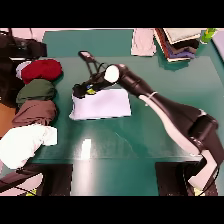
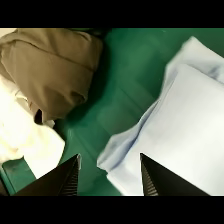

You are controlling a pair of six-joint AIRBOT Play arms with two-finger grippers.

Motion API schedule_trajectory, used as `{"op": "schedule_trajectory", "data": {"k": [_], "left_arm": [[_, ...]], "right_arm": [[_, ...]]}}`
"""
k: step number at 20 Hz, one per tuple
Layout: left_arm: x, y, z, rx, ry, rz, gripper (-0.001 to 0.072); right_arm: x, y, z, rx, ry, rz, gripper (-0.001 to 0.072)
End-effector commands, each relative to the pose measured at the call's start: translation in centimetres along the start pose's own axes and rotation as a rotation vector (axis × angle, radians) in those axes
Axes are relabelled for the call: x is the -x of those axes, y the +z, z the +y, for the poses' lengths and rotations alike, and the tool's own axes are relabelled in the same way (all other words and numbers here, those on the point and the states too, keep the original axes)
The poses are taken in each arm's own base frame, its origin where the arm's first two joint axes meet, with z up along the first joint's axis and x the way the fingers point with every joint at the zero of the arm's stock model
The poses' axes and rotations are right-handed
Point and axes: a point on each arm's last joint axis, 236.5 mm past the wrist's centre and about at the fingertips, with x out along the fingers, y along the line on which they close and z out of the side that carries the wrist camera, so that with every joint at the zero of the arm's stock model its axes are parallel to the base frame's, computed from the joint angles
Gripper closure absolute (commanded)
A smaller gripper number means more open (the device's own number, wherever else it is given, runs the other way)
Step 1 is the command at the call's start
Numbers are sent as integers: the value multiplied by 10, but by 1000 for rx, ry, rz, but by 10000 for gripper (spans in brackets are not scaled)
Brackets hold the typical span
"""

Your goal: Fold the shirts.

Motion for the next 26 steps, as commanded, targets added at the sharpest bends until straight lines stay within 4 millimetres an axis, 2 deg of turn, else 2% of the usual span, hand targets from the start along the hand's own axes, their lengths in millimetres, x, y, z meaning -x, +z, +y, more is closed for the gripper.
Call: {"op": "schedule_trajectory", "data": {"k": [1, 3, 5, 6, 8, 9, 10, 12, 15, 17, 21, 23, 24, 25, 26], "left_arm": [[9, -13, 5, 0, 14, 52, 677], [10, -21, 5, 1, 11, 86, 677], [10, -27, 1, 6, -3, 109, 677], [11, -28, 0, 9, -9, 117, 677], [11, -28, -3, 12, -22, 117, 677], [11, -28, -6, 9, -32, 115, 677], [10, -28, -8, 10, -44, 115, 677], [9, -27, -17, 14, -79, 107, 677], [7, -26, -22, 26, -100, 100, 677], [7, -26, -22, 26, -100, 100, 677], [7, -28, -22, 26, -101, 108, 677], [8, -31, -22, 25, -101, 120, 677], [8, -33, -22, 24, -102, 130, 677], [8, -35, -22, 23, -102, 137, 677], [8, -36, -22, 24, -103, 141, 677]], "right_arm": [[-2, 2, -11, 49, -31, 34, 269], [38, -3, -69, 66, -206, 96, 269], [83, -21, -128, 25, -361, 162, 269], [109, -35, -158, -16, -427, 195, 269], [149, -72, -203, -138, -489, 256, 254], [163, -91, -220, -214, -495, 270, 42], [171, -108, -233, -295, -492, 275, -8], [170, -129, -249, -459, -442, 247, -8], [147, -131, -256, -555, -371, 171, 21], [127, -127, -251, -548, -345, 171, 29], [77, -117, -228, -507, -269, 225, 29], [55, -114, -223, -490, -251, 243, 52], [48, -112, -221, -474, -250, 249, 103], [43, -110, -221, -461, -251, 250, 217], [41, -108, -221, -442, -259, 246, 379]]}}
